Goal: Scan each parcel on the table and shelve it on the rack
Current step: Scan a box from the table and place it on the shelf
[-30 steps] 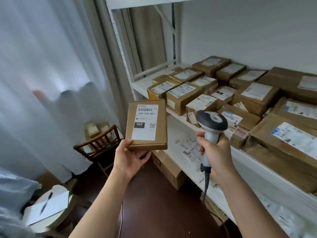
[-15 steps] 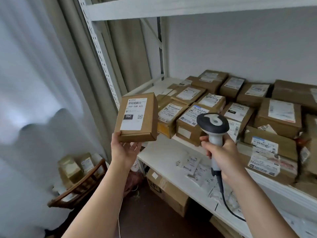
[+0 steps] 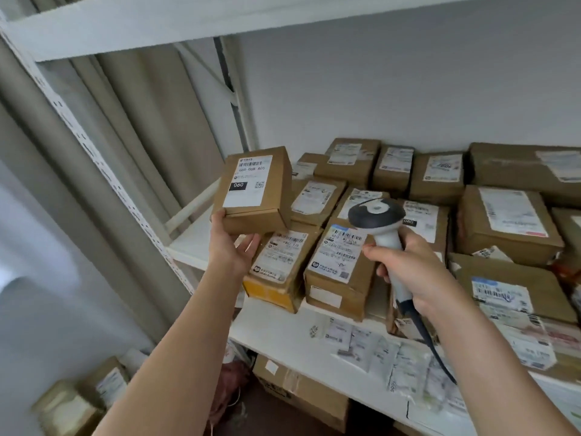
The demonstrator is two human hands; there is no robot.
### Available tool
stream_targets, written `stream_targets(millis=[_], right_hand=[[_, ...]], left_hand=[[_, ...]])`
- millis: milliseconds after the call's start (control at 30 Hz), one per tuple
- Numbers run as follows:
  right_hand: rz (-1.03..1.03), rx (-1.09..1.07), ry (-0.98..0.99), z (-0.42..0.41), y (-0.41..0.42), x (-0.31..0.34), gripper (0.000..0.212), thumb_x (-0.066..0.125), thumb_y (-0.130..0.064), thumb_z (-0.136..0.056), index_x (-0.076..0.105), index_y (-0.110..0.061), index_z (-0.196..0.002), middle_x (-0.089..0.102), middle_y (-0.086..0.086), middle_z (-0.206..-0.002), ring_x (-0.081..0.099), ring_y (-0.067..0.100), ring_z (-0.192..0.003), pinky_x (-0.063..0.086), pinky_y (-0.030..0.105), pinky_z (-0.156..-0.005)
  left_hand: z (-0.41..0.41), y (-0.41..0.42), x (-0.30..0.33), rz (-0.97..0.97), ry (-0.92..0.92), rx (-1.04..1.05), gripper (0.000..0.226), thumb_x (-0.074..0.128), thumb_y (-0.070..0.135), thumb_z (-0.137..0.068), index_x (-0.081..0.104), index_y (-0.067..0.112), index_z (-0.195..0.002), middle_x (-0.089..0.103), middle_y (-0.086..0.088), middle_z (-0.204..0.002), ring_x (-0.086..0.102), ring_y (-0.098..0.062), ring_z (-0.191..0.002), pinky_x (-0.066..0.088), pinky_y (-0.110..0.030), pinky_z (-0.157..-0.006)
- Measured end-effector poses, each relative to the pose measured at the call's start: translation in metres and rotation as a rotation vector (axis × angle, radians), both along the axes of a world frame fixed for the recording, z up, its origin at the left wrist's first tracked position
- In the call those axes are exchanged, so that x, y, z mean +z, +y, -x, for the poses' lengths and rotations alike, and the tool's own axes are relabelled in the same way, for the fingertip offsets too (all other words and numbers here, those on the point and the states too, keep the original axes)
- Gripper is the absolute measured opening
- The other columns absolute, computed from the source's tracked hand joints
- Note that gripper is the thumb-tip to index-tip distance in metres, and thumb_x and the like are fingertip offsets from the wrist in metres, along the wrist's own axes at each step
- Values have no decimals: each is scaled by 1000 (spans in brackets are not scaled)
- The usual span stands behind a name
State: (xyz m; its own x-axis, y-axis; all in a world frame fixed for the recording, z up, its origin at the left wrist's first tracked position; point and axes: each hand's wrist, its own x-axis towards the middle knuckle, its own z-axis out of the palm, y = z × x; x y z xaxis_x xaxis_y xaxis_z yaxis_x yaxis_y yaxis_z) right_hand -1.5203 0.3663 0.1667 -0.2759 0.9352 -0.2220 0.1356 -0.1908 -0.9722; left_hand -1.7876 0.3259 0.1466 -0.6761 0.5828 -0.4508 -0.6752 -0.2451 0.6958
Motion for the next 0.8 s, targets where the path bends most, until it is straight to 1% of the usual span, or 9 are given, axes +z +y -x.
stream_targets(millis=[67,200,300,367,500,567,633,700,800], right_hand=[[14,11,-25,8,14,4,33,72,-14,-86,59,-24,-116,67,6,-90,57,14,-64,47,29,-61],[28,46,-115,21,33,9,32,70,-14,-86,58,-23,-114,67,5,-88,58,14,-64,47,28,-58],[53,34,-126,32,40,12,31,68,-12,-88,56,-21,-116,65,2,-90,57,12,-64,45,22,-53],[56,2,-136,40,43,12,33,68,-12,-89,55,-20,-119,64,1,-89,57,10,-66,43,19,-49],[11,-87,-203,51,48,11,42,68,-12,-87,52,-21,-125,64,1,-98,57,9,-69,45,17,-49],[-23,-130,-246,59,49,11,43,69,-12,-86,51,-23,-123,63,-4,-98,57,8,-73,45,16,-51],[-62,-170,-321,68,49,11,39,71,-14,-85,51,-24,-116,63,-6,-101,60,10,-84,49,21,-62],[-84,-185,-387,77,49,11,42,73,-15,-83,48,-29,-114,61,-7,-105,59,10,-90,48,25,-69],[-112,-187,-524,90,48,10,43,73,-15,-81,49,-28,-113,59,-9,-98,59,12,-91,49,31,-74]], left_hand=[[7,28,4,-8,4,-41,54,75,43,-79,56,16,-121,64,-6,-115,69,-31,-99,59,-46,-86],[24,72,11,27,-5,-87,67,75,51,-72,56,13,-124,66,-4,-109,72,-24,-92,61,-38,-78],[37,100,15,104,51,-76,62,72,53,-75,55,18,-124,67,-1,-106,69,-21,-90,61,-32,-75],[45,118,15,148,91,-73,63,72,55,-73,54,23,-124,68,0,-106,68,-19,-89,59,-27,-68],[57,150,14,229,122,-50,68,74,62,-68,51,25,-121,64,2,-99,66,-16,-83,54,-25,-57],[66,163,13,261,124,-41,69,73,63,-69,52,26,-123,64,2,-102,65,-17,-86,57,-26,-65],[77,174,15,278,118,-49,71,71,64,-71,51,26,-129,58,2,-110,61,-20,-97,57,-31,-81],[90,185,12,340,151,-58,66,66,61,-79,47,27,-133,53,1,-119,55,-23,-106,52,-34,-92],[106,196,7,393,208,-87,61,58,60,-87,44,27,-137,53,2,-124,55,-21,-115,50,-30,-89]])
